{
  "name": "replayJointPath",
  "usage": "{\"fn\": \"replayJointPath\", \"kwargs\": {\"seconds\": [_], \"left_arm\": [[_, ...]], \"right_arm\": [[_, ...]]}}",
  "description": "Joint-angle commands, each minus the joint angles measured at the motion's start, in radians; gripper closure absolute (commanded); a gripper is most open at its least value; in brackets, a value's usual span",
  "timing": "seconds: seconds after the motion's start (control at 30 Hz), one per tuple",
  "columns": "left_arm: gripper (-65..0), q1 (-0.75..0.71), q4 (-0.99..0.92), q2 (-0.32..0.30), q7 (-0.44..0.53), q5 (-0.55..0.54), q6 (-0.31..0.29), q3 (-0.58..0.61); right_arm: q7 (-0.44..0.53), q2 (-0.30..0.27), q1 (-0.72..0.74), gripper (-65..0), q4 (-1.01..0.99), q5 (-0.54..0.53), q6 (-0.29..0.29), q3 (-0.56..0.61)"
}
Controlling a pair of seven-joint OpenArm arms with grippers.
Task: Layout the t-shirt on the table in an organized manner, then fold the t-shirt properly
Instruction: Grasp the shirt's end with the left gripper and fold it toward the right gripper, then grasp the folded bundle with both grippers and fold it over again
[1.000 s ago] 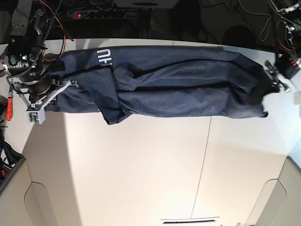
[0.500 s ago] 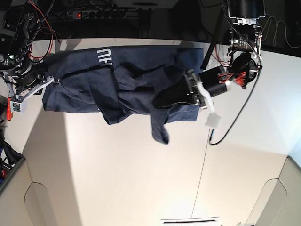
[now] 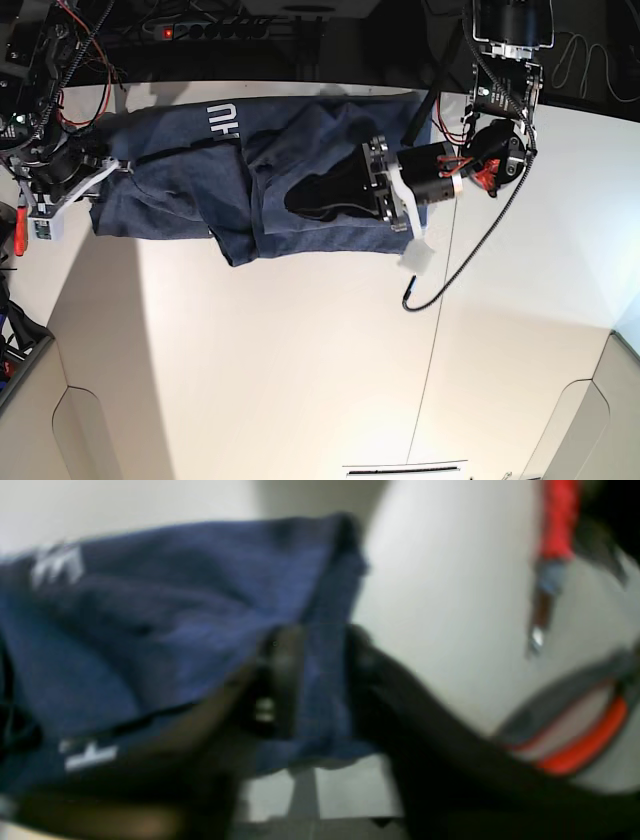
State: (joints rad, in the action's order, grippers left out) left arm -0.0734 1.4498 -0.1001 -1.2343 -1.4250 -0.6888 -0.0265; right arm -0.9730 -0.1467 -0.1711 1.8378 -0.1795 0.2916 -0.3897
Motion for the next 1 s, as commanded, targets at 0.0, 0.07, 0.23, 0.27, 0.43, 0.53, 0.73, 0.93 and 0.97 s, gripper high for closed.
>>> {"fn": "replayJointPath", "kwargs": {"seconds": [0.0, 0.07, 0.23, 0.27, 0.43, 0.53, 0.73, 0.93, 0.97], "left_arm": [[-37.6, 0.018, 0.017, -0.003, 0.006, -0.028, -0.009, -0.001], [-37.6, 0.026, 0.017, -0.003, -0.005, -0.025, -0.009, -0.001], [-37.6, 0.023, 0.017, -0.003, -0.005, 0.016, -0.009, -0.001], [-37.6, 0.023, 0.017, -0.003, -0.005, 0.017, -0.009, -0.001], [-37.6, 0.023, 0.017, -0.003, -0.004, 0.016, -0.009, -0.001], [-37.6, 0.024, 0.017, -0.003, -0.004, 0.016, -0.009, -0.001], [-37.6, 0.023, 0.017, -0.003, -0.004, 0.017, -0.009, -0.001], [-37.5, 0.023, 0.017, -0.005, -0.006, 0.016, -0.009, -0.002], [-37.3, 0.023, 0.017, -0.01, -0.019, 0.016, -0.009, -0.008]], "right_arm": [[0.024, -0.022, 0.01, -25.6, 0.014, 0.009, 0.005, -0.005], [0.053, -0.068, 0.01, -25.7, 0.01, 0.039, 0.0, -0.011], [0.055, -0.204, 0.02, -27.3, -0.067, -0.181, 0.008, -0.145], [0.049, -0.22, 0.027, -28.3, -0.115, -0.25, 0.032, -0.181], [0.006, -0.235, 0.101, -33.0, -0.478, -0.543, 0.22, -0.283], [-0.046, -0.234, 0.157, -33.0, -0.697, -0.693, 0.291, -0.277], [-0.117, -0.233, 0.244, -33.0, -0.932, -0.825, 0.316, -0.213], [-0.172, -0.232, 0.248, -27.9, -0.916, -0.922, 0.315, -0.077], [-0.185, -0.232, 0.248, -19.7, -0.909, -0.925, 0.314, -0.072]]}}
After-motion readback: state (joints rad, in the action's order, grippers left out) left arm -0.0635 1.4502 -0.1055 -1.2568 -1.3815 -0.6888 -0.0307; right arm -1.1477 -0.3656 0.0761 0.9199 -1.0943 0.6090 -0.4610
